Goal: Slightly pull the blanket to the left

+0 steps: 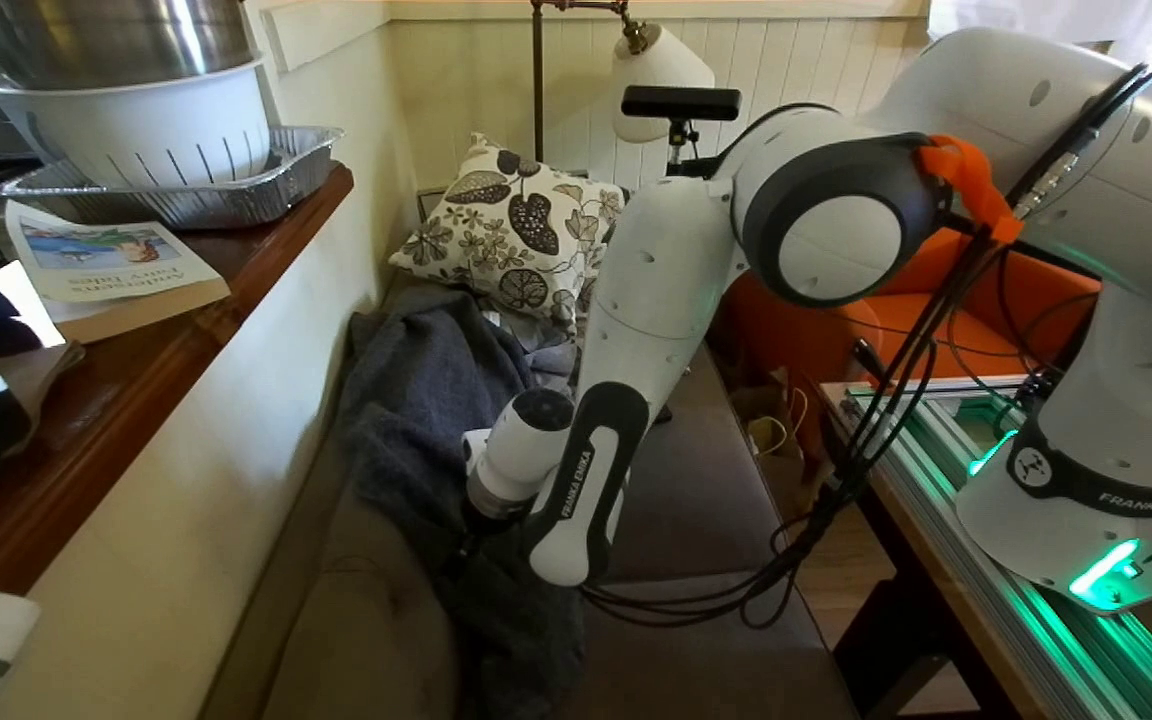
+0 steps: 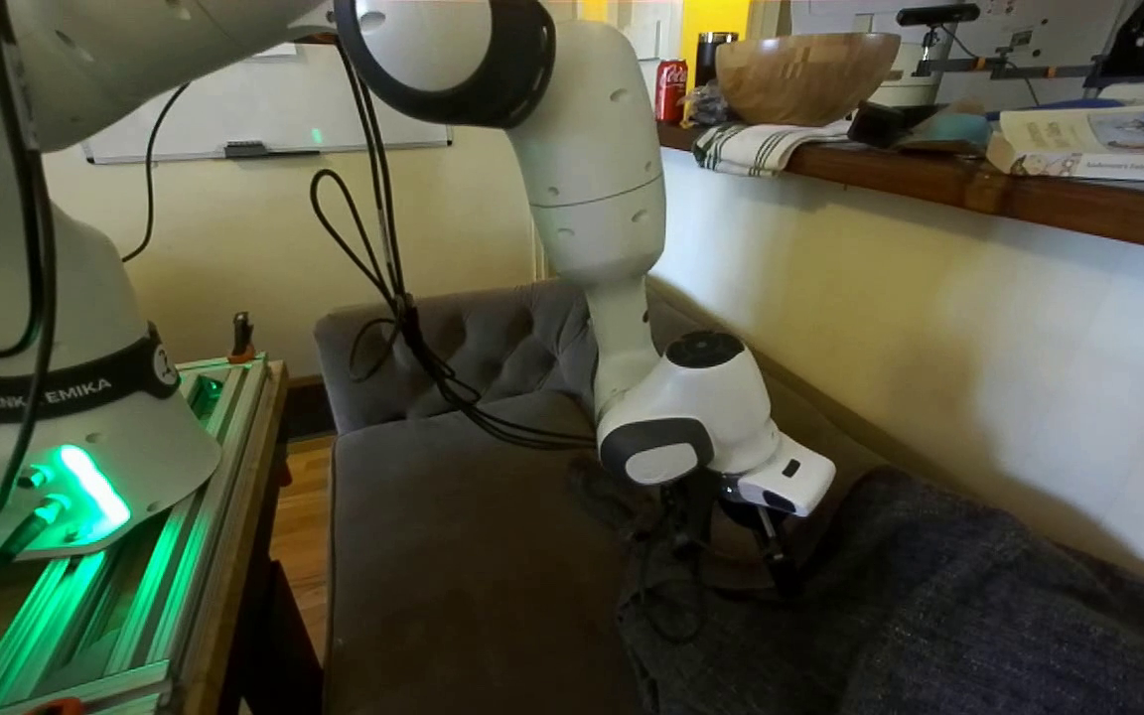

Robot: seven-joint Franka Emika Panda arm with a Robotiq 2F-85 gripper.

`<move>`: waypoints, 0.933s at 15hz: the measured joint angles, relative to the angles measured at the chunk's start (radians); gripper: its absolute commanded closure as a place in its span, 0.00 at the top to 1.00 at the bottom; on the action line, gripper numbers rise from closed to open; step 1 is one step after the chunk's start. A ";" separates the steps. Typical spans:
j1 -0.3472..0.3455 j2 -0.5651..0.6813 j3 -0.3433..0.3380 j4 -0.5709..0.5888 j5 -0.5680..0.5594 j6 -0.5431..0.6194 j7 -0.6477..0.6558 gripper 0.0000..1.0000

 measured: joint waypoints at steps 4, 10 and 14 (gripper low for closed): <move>0.005 0.051 0.002 0.048 0.000 -0.001 0.000 0.66; 0.020 0.085 -0.014 0.096 0.002 -0.021 0.007 0.24; 0.044 0.085 -0.039 0.109 0.006 -0.035 0.020 0.01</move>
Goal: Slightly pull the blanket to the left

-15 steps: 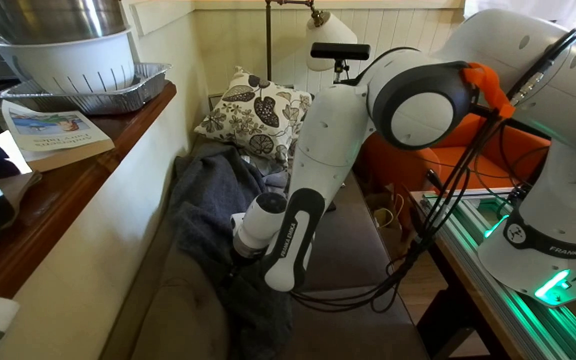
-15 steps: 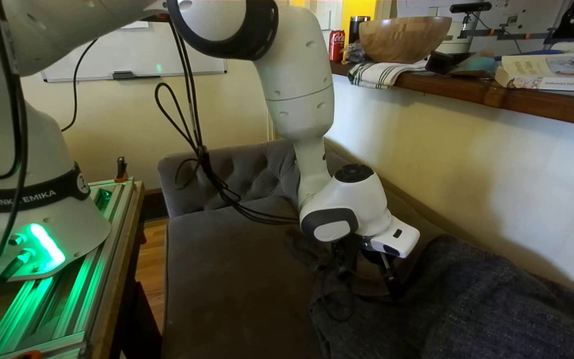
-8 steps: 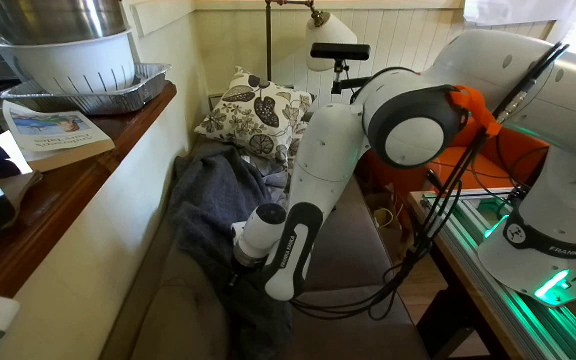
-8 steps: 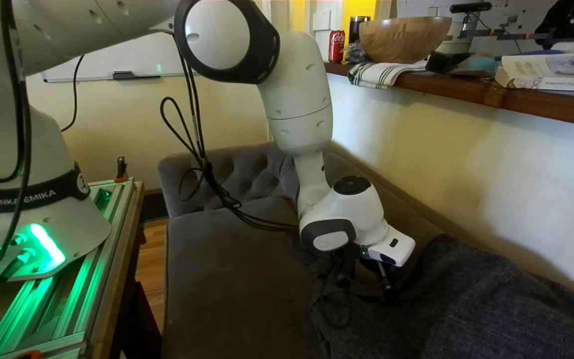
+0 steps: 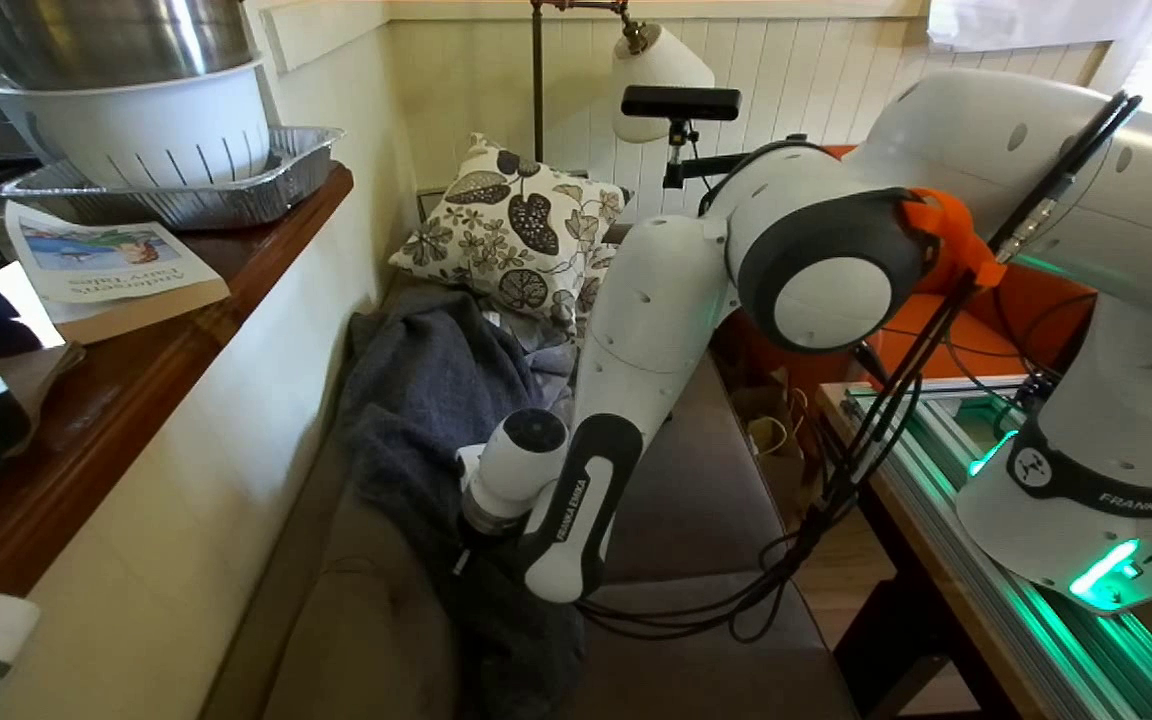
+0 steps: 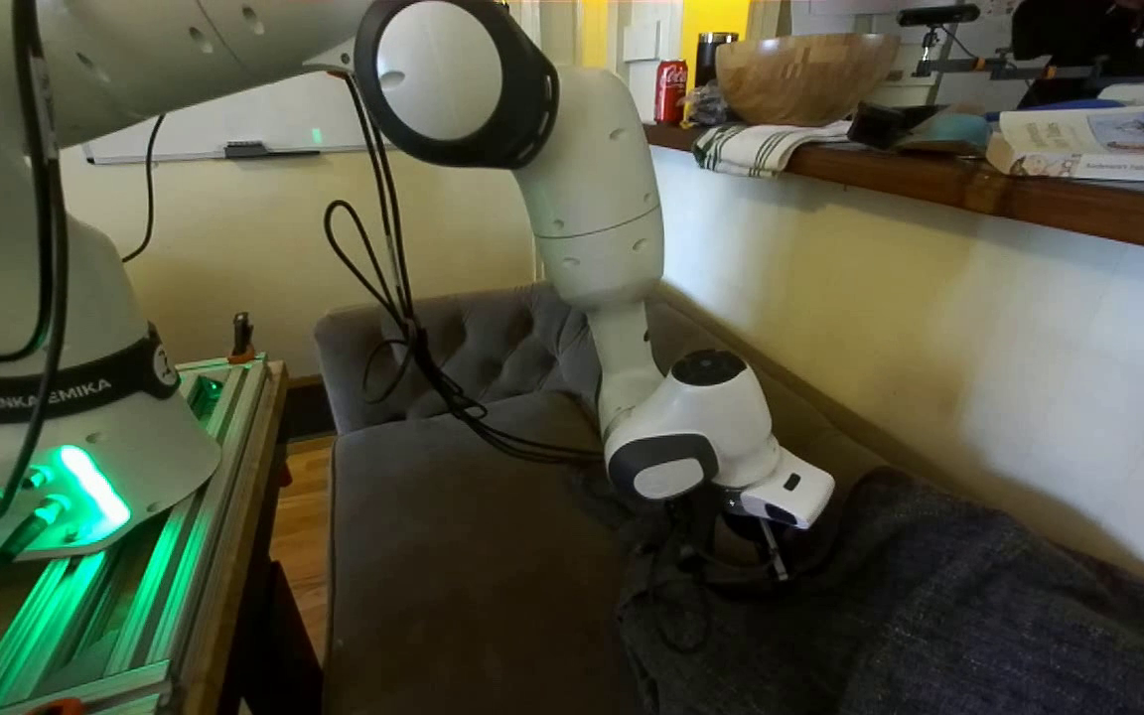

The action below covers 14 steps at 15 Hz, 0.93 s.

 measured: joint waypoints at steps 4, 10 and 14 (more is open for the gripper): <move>0.045 -0.006 -0.043 0.002 0.013 -0.026 0.039 0.01; 0.147 -0.099 -0.106 -0.024 0.090 -0.134 0.155 0.01; 0.098 -0.289 0.036 -0.086 0.116 -0.232 0.181 0.01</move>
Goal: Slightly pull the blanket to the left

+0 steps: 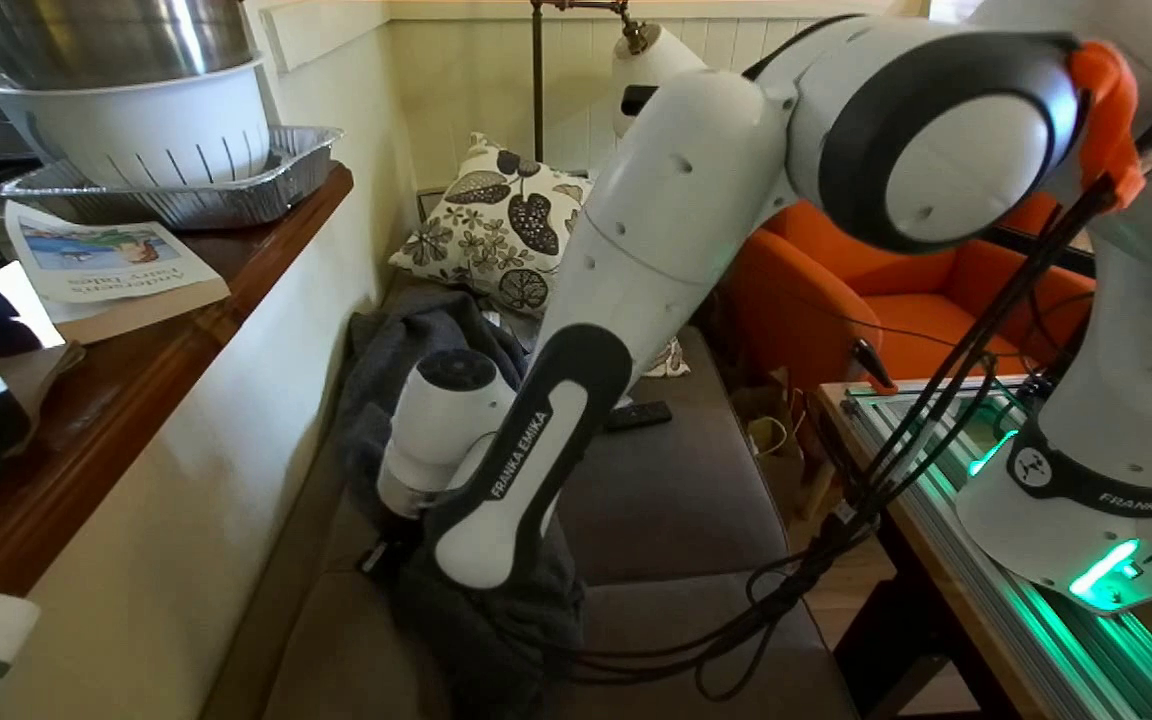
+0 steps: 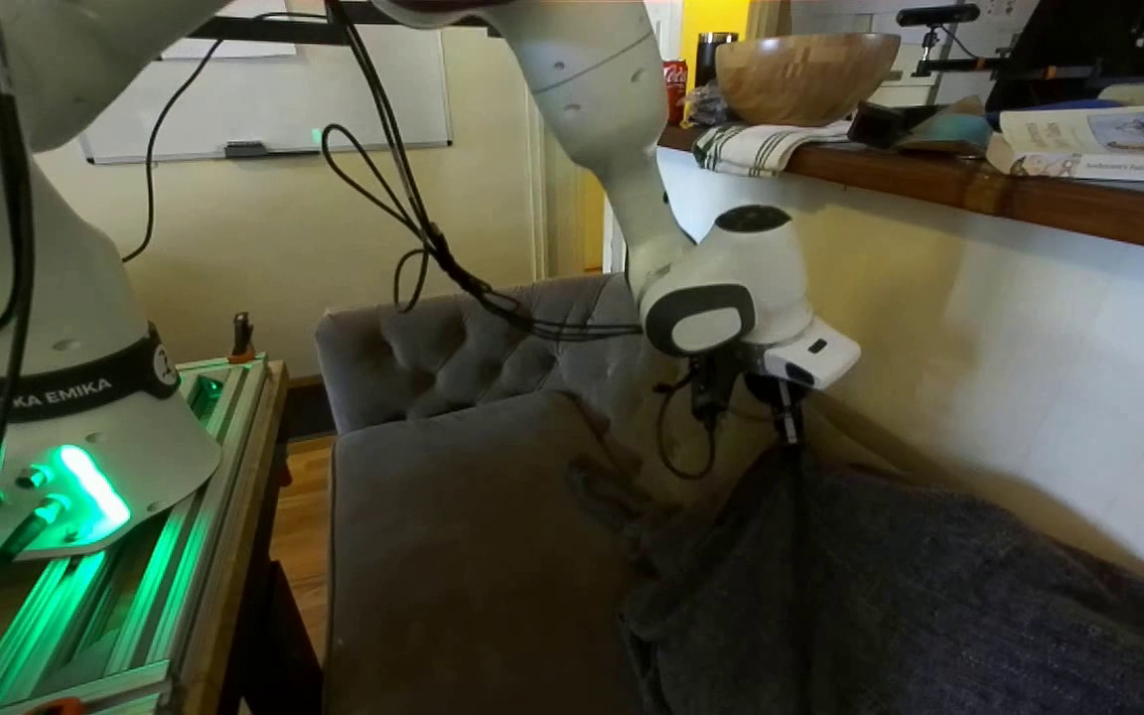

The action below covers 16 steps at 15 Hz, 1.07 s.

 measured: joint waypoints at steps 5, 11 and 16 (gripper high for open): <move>-0.122 -0.130 0.253 -0.026 0.093 0.025 -0.005 0.01; -0.309 -0.016 0.598 -0.023 0.102 0.265 -0.087 0.01; -0.340 0.194 0.675 0.017 -0.121 0.505 -0.046 0.01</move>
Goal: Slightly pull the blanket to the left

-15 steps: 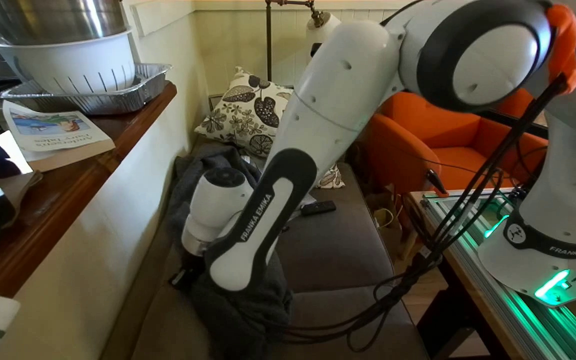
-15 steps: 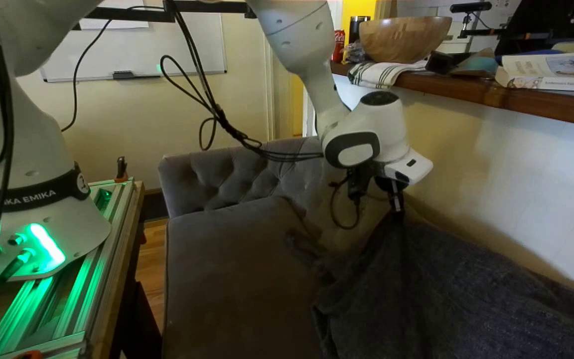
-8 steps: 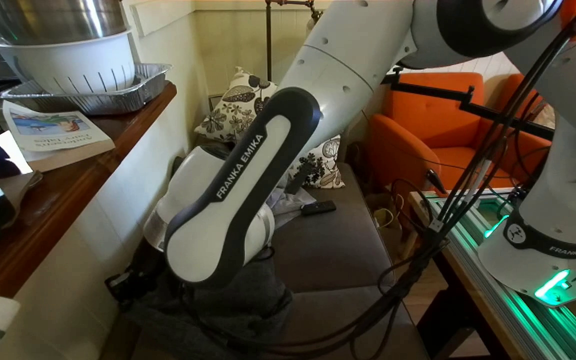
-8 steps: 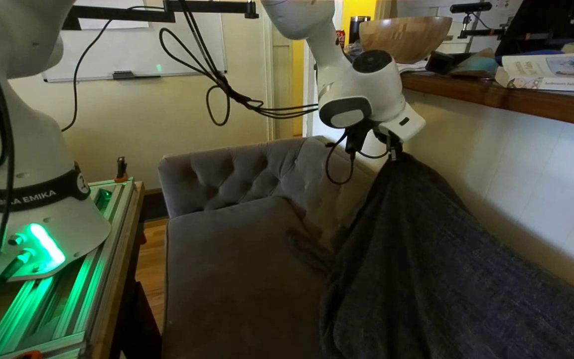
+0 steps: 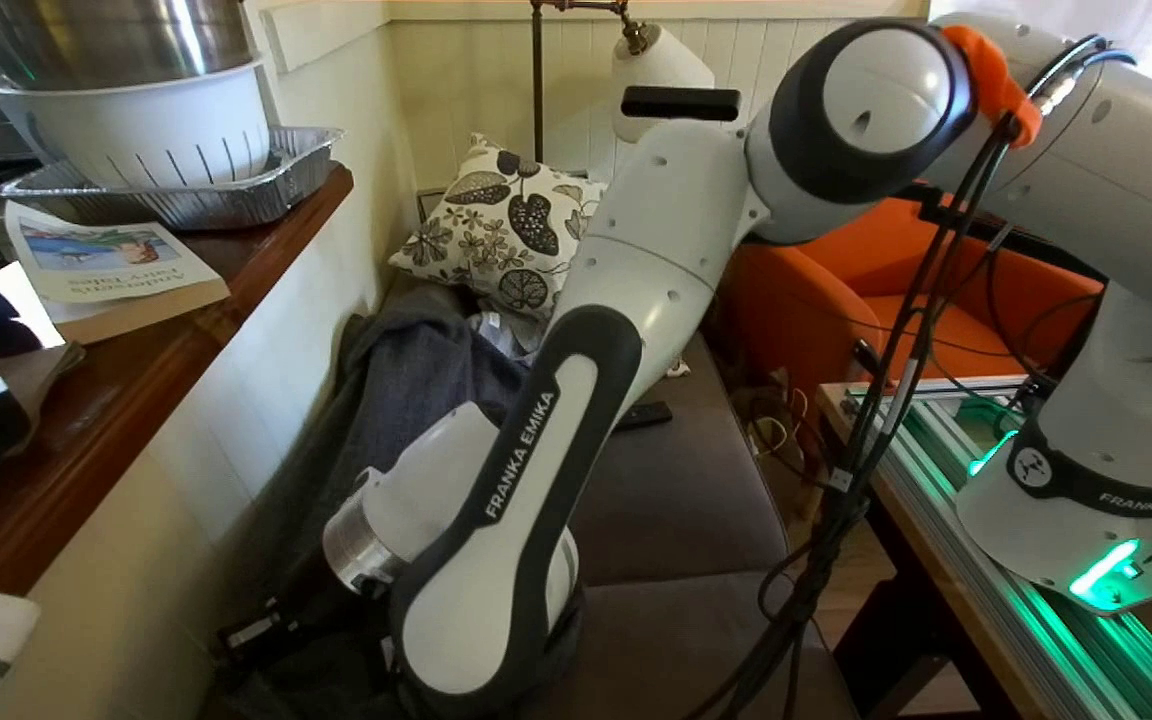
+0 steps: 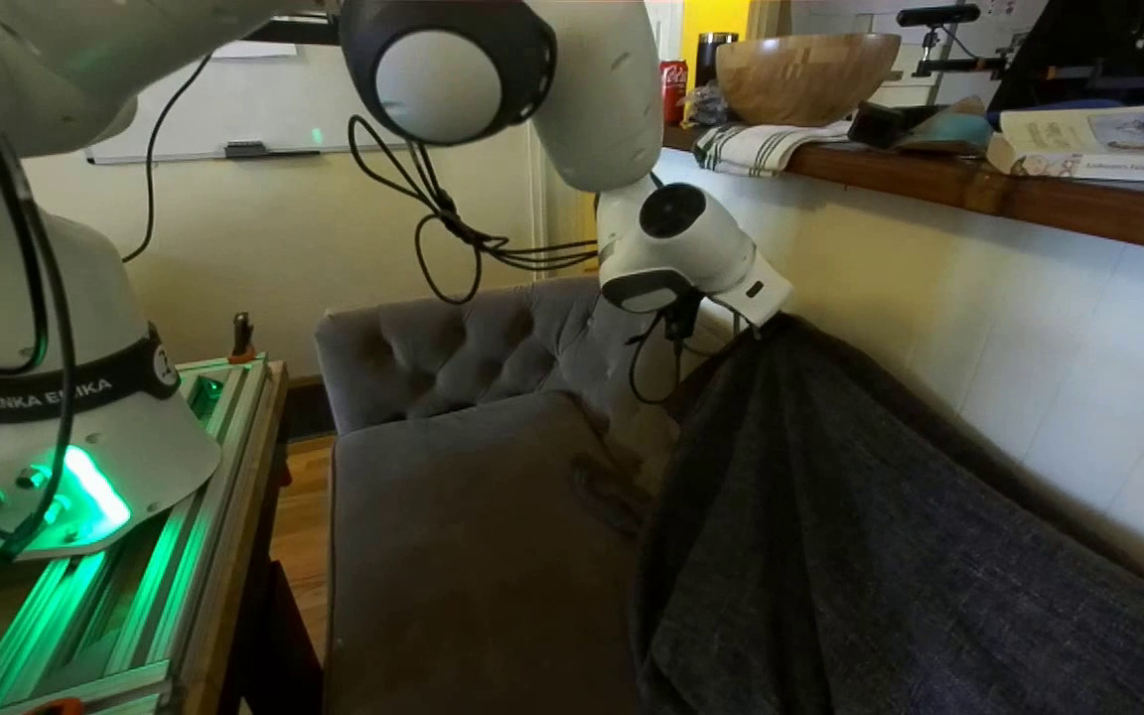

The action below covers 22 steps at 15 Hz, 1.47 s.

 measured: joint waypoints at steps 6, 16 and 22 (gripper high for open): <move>0.040 0.139 -0.033 0.087 -0.124 0.080 0.084 0.04; 0.100 0.175 -0.050 0.174 -0.172 0.127 0.132 0.01; 0.270 0.270 -0.048 0.437 -0.192 0.237 0.236 0.01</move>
